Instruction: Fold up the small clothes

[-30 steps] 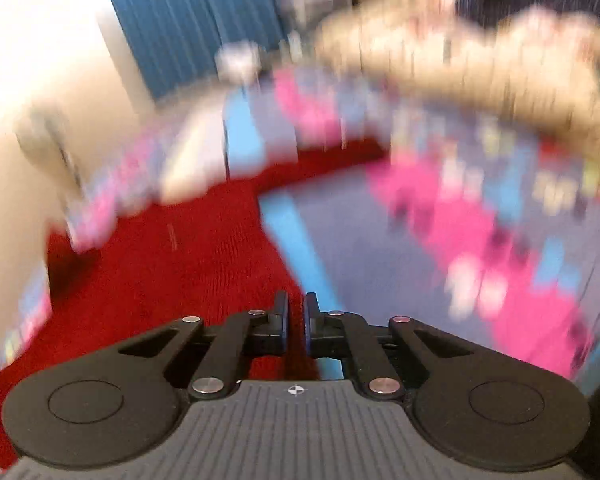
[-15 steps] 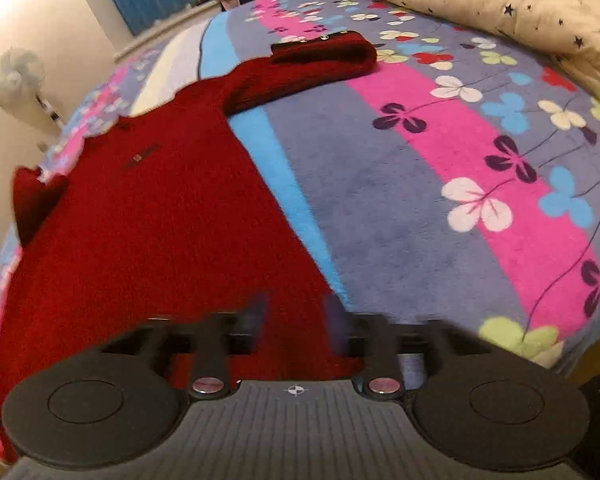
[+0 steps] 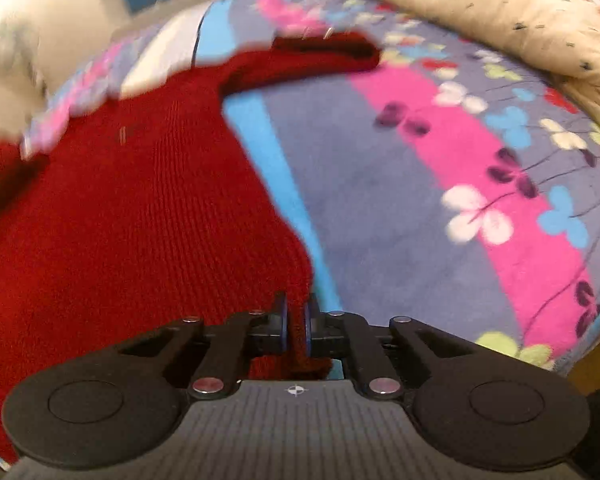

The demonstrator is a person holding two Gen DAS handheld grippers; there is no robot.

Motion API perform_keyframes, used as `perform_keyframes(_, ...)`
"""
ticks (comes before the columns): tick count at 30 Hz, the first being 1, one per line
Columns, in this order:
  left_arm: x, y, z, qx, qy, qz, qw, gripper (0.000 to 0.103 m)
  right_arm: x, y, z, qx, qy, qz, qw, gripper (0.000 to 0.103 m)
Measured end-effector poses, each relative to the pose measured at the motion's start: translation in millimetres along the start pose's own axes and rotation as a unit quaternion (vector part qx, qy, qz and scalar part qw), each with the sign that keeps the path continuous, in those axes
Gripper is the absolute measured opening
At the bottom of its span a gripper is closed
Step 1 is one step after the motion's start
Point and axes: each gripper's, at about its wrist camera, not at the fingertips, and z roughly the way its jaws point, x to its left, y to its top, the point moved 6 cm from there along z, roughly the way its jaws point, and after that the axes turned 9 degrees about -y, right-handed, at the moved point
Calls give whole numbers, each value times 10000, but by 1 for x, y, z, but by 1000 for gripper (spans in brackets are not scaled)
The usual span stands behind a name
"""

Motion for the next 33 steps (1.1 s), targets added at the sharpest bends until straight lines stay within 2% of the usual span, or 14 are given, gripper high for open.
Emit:
perform_keyframes(3,-11,13,-48,-862,-237,403,9952,8,-9,31,-67,-942,299,282,9947,6)
perform_keyframes(6,-4,9,-43,-776,195,495,9956,8,-4,44,-97,-1392,2,200,9901,6)
perform_keyframes(8,8,-3,-16,-140,370,370,9985,8,1,36,-78,-1161,-244,-181,9928,6)
perform_keyframes(10,19,-14,7,458,509,68,9976,11,-5,16,-38,-424,-570,-325,9969,6)
perform_keyframes(11,21,-16,10,534,688,71,9962,11,-8,4,-19,-28,-730,-461,9963,7)
perform_keyframes(13,18,-11,2,228,867,234,9957,14,-22,-12,-1,364,-1232,-377,9910,7)
perform_keyframes(15,11,-7,-5,-26,714,345,9969,18,-26,-2,-13,-42,-1506,-239,9883,11)
perform_keyframes(17,-2,-6,-1,-47,574,619,9964,21,-15,12,-33,-722,-1318,-274,9883,11)
perform_keyframes(20,-25,-16,17,269,181,738,9967,25,18,7,-44,-1085,-533,-748,9898,35)
perform_keyframes(21,-26,-21,27,518,8,564,9971,32,24,0,-40,-927,-224,-872,9916,45)
perform_keyframes(24,-18,-45,58,1526,-257,-234,9877,37,46,-34,-7,302,353,-1143,9924,47)
perform_keyframes(26,-21,-41,56,1386,-126,-127,9902,38,50,-61,15,1111,240,-1424,9833,46)
perform_keyframes(29,-34,-29,43,921,-137,149,9955,48,60,-56,3,775,207,-1653,9830,46)
perform_keyframes(33,-55,-17,27,319,-28,679,9972,76,67,-33,-12,306,501,-1464,9875,46)
